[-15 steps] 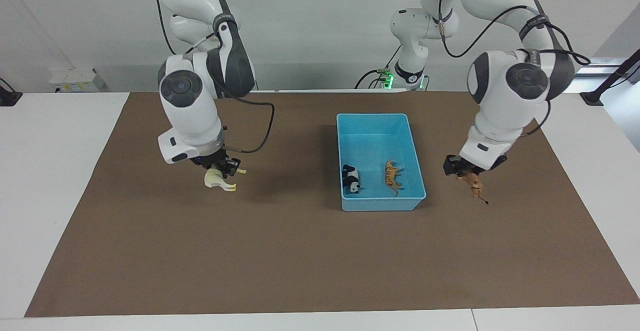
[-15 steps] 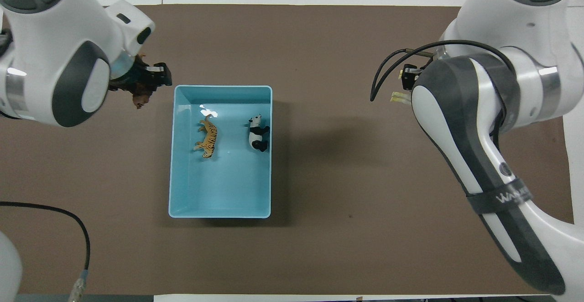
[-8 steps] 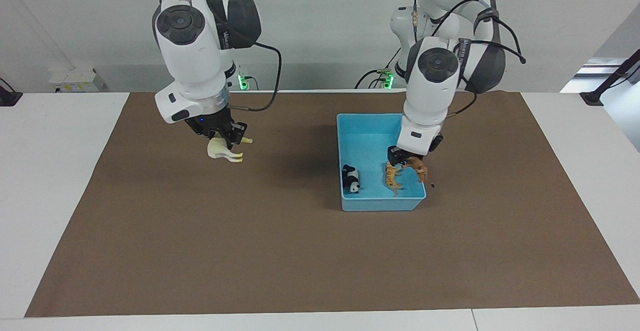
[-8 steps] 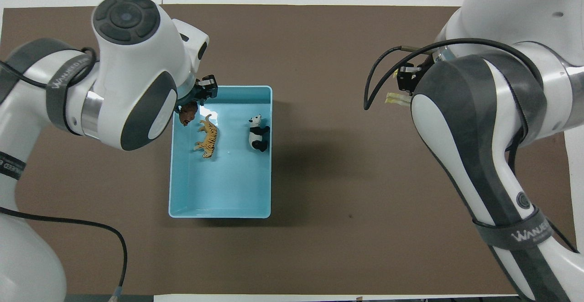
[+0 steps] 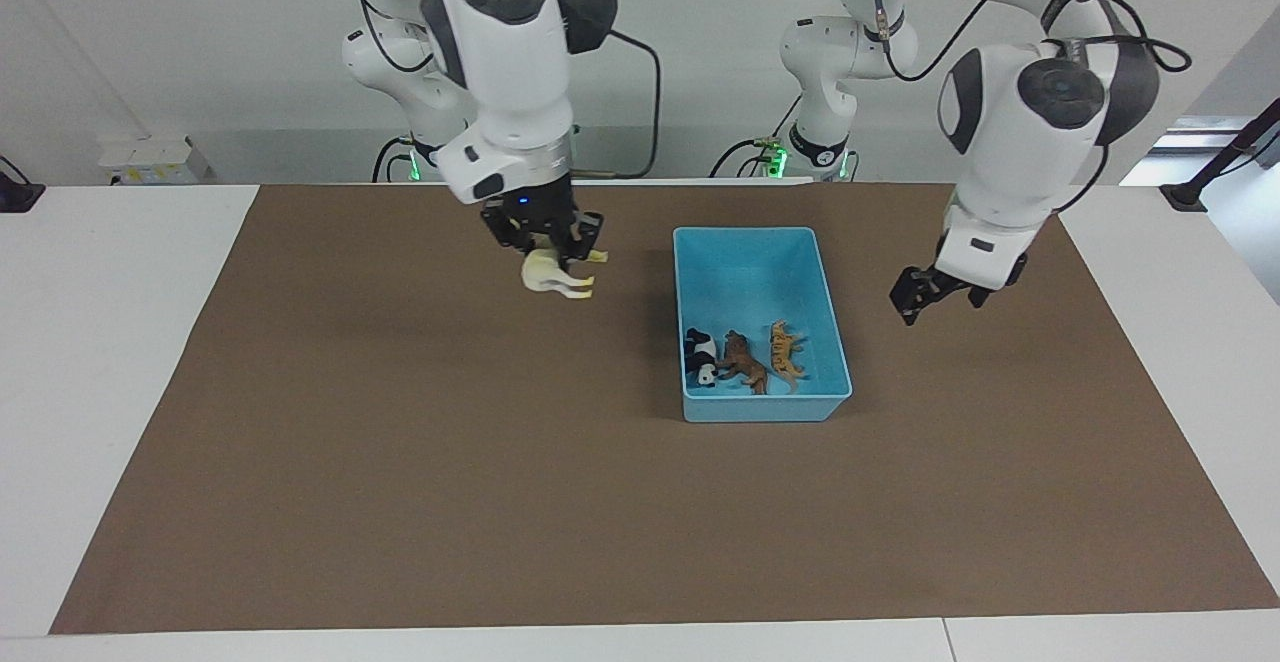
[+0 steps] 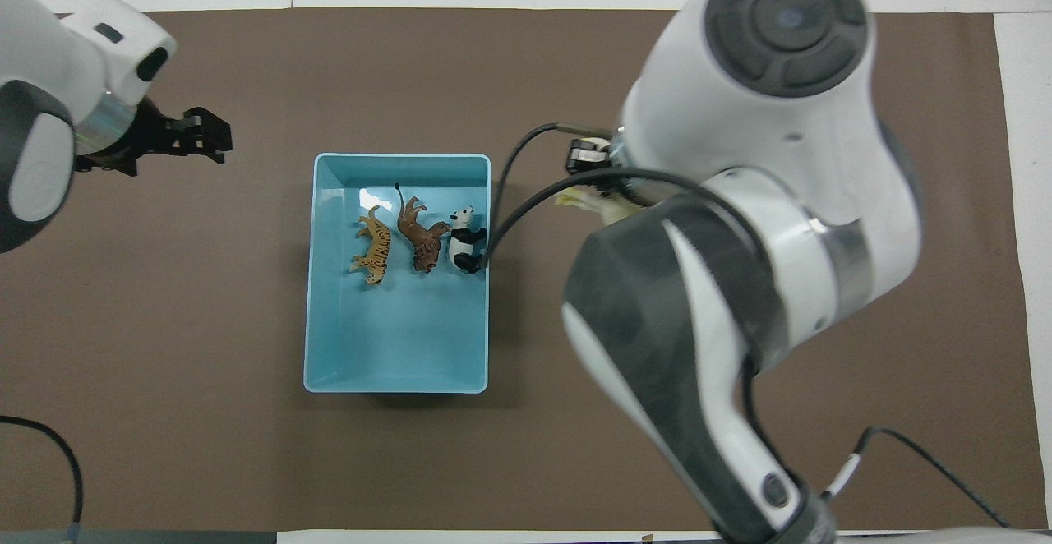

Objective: Put all toys into storage box
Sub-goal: 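Carry the cream horse into the box with the right gripper and release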

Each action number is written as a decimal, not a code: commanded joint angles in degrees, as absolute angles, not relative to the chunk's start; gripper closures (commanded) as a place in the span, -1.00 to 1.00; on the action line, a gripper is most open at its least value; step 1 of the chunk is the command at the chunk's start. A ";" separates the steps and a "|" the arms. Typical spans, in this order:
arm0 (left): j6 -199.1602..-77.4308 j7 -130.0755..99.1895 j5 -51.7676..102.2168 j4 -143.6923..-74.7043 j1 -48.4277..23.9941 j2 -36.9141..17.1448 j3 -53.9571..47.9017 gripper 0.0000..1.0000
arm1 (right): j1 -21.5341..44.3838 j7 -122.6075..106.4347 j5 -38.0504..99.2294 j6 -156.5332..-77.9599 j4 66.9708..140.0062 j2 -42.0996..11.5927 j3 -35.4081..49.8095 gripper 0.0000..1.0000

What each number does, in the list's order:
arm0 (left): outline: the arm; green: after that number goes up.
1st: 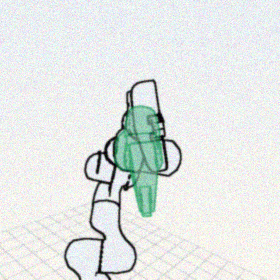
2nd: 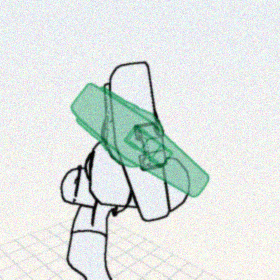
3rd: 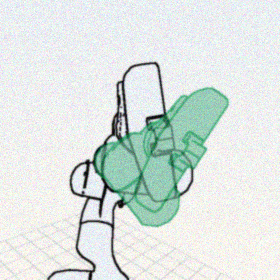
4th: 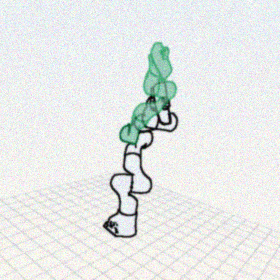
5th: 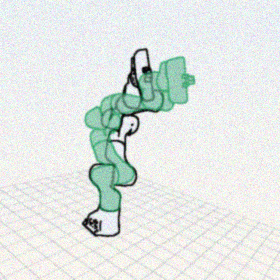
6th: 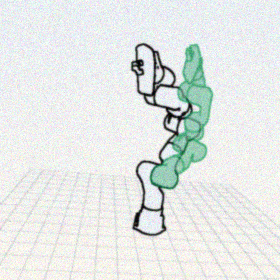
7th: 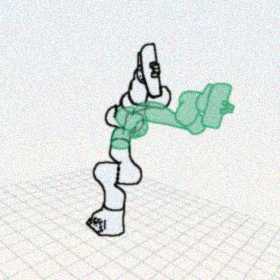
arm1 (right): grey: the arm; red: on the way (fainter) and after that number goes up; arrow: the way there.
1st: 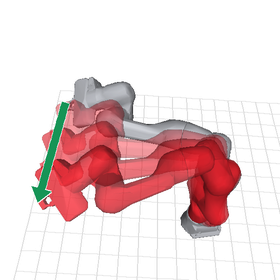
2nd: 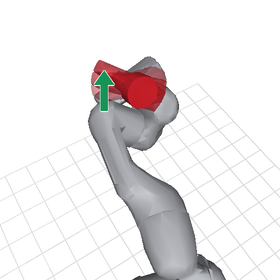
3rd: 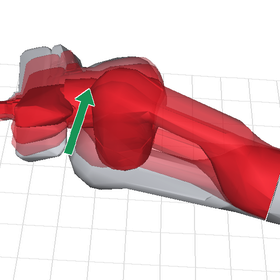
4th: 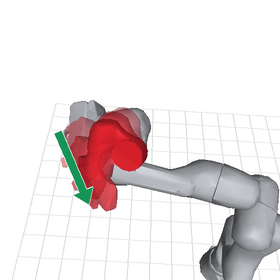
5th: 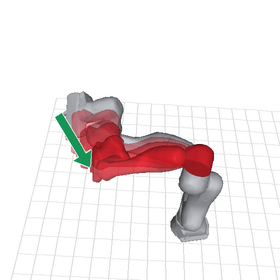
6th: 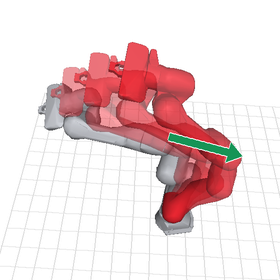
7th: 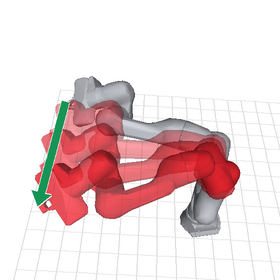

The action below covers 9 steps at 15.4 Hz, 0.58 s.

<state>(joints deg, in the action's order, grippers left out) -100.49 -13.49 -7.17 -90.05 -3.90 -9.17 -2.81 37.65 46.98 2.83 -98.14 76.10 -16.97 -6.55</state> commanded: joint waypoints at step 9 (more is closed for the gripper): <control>-88.77 -3.16 -6.33 -95.81 -0.53 4.66 -3.16 -1.00 | 51.15 63.19 5.27 -112.86 69.26 -32.26 -7.29 0.92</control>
<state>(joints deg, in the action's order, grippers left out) -89.48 -4.72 -7.10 -95.29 -1.37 4.25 -2.74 51.48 62.94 4.01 -112.74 70.60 -31.53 -6.63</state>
